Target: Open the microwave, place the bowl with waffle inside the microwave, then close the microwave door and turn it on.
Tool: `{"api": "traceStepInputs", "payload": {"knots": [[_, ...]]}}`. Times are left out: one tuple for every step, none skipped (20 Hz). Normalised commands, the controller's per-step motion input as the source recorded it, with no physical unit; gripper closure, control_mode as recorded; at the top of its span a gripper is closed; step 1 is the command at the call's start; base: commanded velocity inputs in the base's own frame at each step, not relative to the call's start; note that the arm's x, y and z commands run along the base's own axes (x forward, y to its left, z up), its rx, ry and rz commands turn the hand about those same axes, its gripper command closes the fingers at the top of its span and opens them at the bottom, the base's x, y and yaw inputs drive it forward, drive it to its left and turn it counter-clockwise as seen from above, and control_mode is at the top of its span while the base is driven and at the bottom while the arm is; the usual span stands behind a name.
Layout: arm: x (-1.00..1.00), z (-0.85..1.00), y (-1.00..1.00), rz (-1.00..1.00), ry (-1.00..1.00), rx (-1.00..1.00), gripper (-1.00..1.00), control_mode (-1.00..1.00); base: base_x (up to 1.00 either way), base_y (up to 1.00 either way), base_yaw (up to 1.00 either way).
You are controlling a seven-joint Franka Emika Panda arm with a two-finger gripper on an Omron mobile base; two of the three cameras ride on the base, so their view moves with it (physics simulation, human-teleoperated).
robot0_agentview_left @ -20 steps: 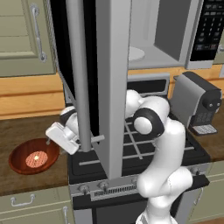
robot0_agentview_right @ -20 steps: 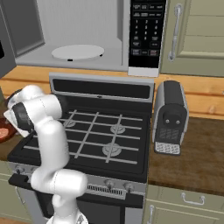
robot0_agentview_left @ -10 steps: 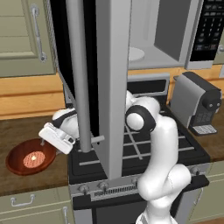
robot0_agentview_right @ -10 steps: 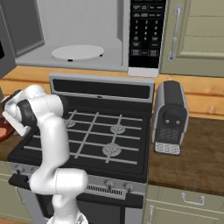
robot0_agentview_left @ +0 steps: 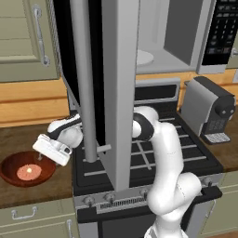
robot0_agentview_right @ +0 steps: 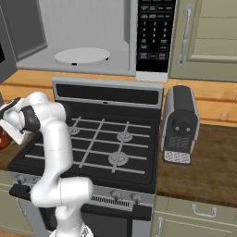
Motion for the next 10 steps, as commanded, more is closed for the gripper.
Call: {"api": "traceStepInputs", "payload": {"knots": [[-0.1, -0.32, 0.0, 0.05, -0.13, 0.01, 1.0, -1.0, 0.0, 0.0, 0.0], [-0.11, -0.31, 0.0, 0.05, -0.11, 0.01, 1.0, -1.0, 0.0, 0.0, 0.0], [-0.19, -0.3, 0.0, 0.04, -0.06, 0.01, 1.0, -1.0, 0.0, 0.0, 0.0], [-0.27, -0.22, 0.0, 0.04, 0.0, 0.01, 1.0, -1.0, 0.0, 0.0, 0.0], [-0.36, -0.14, 0.0, 0.01, 0.05, 0.0, 1.0, -1.0, 0.0, 0.0, 0.0], [-0.46, -0.04, 0.0, 0.0, 0.09, 0.0, 1.0, -1.0, 0.0, 0.0, 0.0], [-0.27, 0.0, 0.0, 0.0, 0.09, 0.01, 1.0, -1.0, 0.0, 0.0, 0.0], [-0.15, 0.0, 0.0, 0.0, 0.03, 0.0, 1.0, -1.0, 0.0, 0.0, 0.0], [0.0, 0.0, 0.0, 0.0, 0.0, 0.0, 1.0, -1.0, 0.0, 0.0, 0.0], [0.0, 0.0, 0.0, 0.0, 0.0, 0.0, 1.0, -1.0, 0.0, 0.0, 0.0]]}}
